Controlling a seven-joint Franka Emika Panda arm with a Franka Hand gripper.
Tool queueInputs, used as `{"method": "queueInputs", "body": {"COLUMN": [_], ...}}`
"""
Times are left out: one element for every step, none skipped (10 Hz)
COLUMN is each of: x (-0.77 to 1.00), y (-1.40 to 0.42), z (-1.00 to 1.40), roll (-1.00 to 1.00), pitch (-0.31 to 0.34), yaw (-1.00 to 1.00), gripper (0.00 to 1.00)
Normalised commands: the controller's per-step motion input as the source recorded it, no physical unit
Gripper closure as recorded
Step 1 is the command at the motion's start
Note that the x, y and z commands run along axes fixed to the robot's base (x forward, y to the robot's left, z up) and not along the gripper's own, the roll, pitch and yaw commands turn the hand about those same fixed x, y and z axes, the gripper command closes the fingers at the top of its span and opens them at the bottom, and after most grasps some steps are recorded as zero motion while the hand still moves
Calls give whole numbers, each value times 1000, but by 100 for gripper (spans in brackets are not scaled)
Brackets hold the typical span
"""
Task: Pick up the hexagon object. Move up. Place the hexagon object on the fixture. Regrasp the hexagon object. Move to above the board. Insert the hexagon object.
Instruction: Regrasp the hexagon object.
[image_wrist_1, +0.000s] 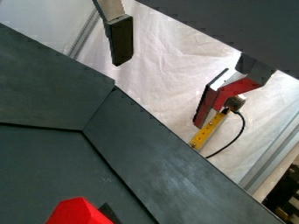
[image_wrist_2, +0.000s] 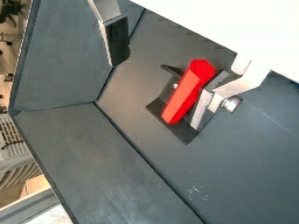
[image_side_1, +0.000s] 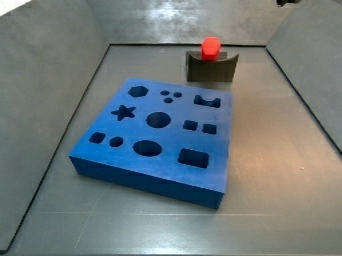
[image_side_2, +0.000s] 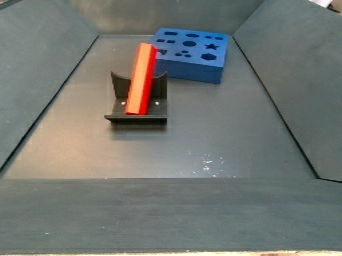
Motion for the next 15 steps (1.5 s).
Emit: {"method": "queueInputs", "body": {"x": [666, 666, 666, 666, 666, 666, 666, 259, 259, 276, 287, 303, 311, 333, 346], "y": [-54, -54, -54, -54, -54, -54, -54, 44, 45, 41, 32, 24, 21, 9, 1], "z": [-38, -38, -38, -38, -38, -38, -38, -1000, -1000, -1000, -1000, -1000, -1000, -1000, -1000], "roll": [140, 140, 140, 140, 140, 140, 140, -12, -10, 14, 35, 52, 60, 78, 88], "pitch": [62, 62, 62, 62, 62, 63, 63, 114, 113, 84, 63, 37, 26, 2, -8], "yaw": [98, 98, 98, 99, 99, 99, 99, 88, 90, 126, 148, 150, 147, 132, 119], "gripper": [0, 0, 0, 0, 0, 0, 0, 0, 0, 0, 0, 0, 0, 0, 0]}}
